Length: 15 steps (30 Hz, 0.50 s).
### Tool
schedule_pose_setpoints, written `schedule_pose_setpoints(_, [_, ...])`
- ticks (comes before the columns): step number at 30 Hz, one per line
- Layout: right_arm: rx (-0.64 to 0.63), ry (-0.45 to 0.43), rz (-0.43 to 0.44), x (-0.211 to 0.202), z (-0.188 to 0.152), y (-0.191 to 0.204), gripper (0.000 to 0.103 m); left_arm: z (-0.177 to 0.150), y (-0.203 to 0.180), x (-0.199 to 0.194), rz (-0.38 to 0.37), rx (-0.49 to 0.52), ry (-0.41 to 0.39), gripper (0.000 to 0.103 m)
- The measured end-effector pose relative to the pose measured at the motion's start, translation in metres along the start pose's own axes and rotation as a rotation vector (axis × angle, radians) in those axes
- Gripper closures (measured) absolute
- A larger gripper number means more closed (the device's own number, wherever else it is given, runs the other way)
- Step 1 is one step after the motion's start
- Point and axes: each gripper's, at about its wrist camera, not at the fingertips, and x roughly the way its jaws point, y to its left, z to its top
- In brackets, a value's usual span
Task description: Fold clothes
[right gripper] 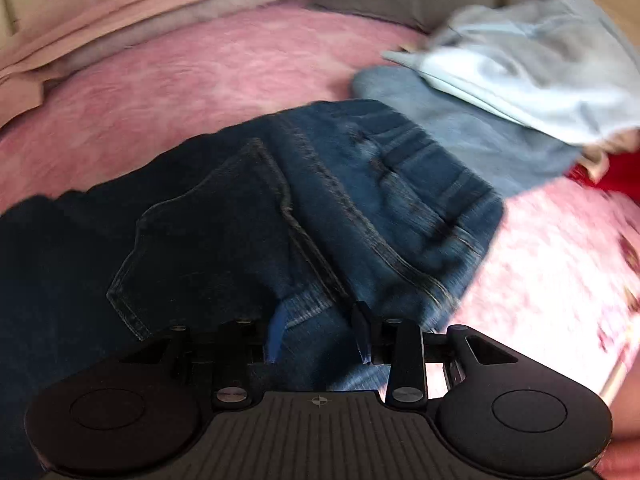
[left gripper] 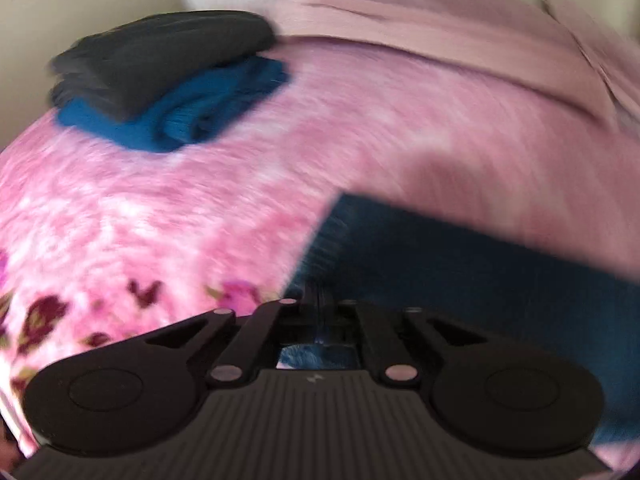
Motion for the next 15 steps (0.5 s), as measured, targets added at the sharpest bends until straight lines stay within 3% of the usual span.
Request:
schedule_pose_setpoints(3, [-0.063,-0.082,0.026,-0.025,0.002,0.031,0.066,0.013,-0.028,-0.006,-0.094,0.053,-0.038,0.097])
schedule_pose_setpoints(7, [-0.212,-0.156,0.172,-0.035,-0.013,0.106,0.067,0.013,-0.085,0.009,-0.226,0.218,-0.065,0.088])
schedule_pose_setpoints(10, [-0.315,-0.149,0.276,-0.022,-0.027,0.159,0.067,0.004,-0.08,0.034,-0.136,0.296,-0.067,0.088])
schedule_pose_setpoints(12, [-0.373,-0.111,0.247,0.0,-0.032,0.169,0.067,-0.002,-0.077,0.051,-0.076,0.347,-0.069,0.087])
schedule_pose_setpoints(13, [-0.402,-0.091,0.23,0.011,-0.035,0.174,0.067,0.004,-0.065,0.052,-0.062,0.319,-0.06,0.088])
schedule_pose_setpoints(14, [-0.395,-0.103,0.236,0.017,-0.033,0.168,0.067,0.01,-0.052,0.052,-0.049,0.291,-0.051,0.099])
schedule_pose_setpoints(15, [-0.377,-0.098,0.21,0.015,-0.028,0.163,0.067,0.016,-0.04,0.053,-0.035,0.262,-0.042,0.1])
